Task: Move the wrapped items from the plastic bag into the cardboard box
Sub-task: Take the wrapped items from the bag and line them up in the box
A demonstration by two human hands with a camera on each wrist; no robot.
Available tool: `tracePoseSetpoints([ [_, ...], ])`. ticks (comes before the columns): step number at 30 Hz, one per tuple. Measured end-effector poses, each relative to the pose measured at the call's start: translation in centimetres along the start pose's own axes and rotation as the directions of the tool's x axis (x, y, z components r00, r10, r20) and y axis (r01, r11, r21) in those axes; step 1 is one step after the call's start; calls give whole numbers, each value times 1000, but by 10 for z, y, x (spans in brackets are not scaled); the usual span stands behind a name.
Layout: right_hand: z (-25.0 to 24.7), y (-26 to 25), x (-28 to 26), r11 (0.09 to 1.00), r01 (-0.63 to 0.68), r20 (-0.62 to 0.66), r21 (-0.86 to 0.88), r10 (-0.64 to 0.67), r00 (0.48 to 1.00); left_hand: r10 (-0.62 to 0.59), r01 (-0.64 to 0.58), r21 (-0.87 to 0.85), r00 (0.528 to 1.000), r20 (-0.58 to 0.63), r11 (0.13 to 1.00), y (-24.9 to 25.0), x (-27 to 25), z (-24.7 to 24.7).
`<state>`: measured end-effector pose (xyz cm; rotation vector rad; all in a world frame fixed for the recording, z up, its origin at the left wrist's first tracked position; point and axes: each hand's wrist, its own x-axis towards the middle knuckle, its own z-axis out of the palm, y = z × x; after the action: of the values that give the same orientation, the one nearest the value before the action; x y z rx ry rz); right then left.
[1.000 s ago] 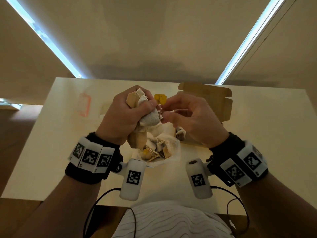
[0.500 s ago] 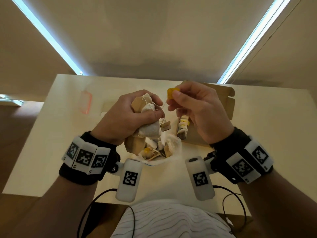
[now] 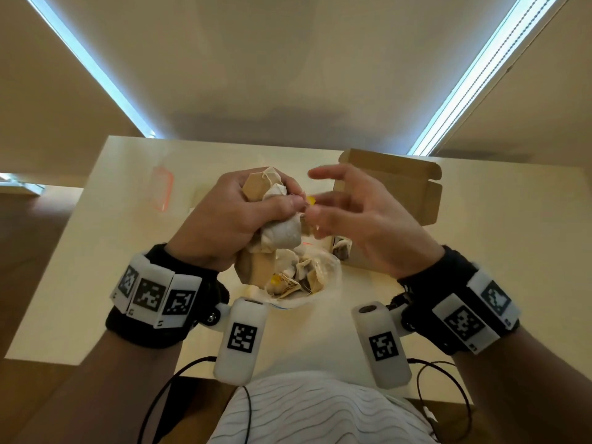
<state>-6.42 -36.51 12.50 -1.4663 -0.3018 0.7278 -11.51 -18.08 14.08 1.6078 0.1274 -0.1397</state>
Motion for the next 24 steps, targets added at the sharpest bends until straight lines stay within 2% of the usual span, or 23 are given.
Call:
tracePoseSetpoints([
  [2,3,3,-2,996,2,18,-86,-1,1000,-6,6,9,999,-33,1000,0,0,0],
  [7,1,13,-4,954,64,-108,-295,-100,989,-45,44,-18,991,-123,999,-7,0,-8],
  [11,-4,27,-4,871,34,-149,-490,-123,981,-56,53,-20,978,-199,998,-13,-3,-6],
  [13,-3,33,-5,804,59,-183,-592,-205,962,-51,50,-11,974,-221,999,-17,-1,-2],
  [15,2,34,-6,810,135,-211,-571,-304,929,-32,39,25,973,-230,999,-20,2,3],
  [18,17,27,-5,908,153,-151,-389,-227,962,16,11,129,978,-208,992,-22,4,12],
  [20,23,27,-2,906,153,-138,-395,-223,965,19,7,125,978,-207,992,-23,5,15],
  [22,23,30,2,901,173,-171,-398,-258,951,2,19,91,975,-224,996,-24,6,14],
  [24,17,34,3,948,154,-220,-279,-220,950,-5,27,86,970,-245,996,-25,6,9],
])
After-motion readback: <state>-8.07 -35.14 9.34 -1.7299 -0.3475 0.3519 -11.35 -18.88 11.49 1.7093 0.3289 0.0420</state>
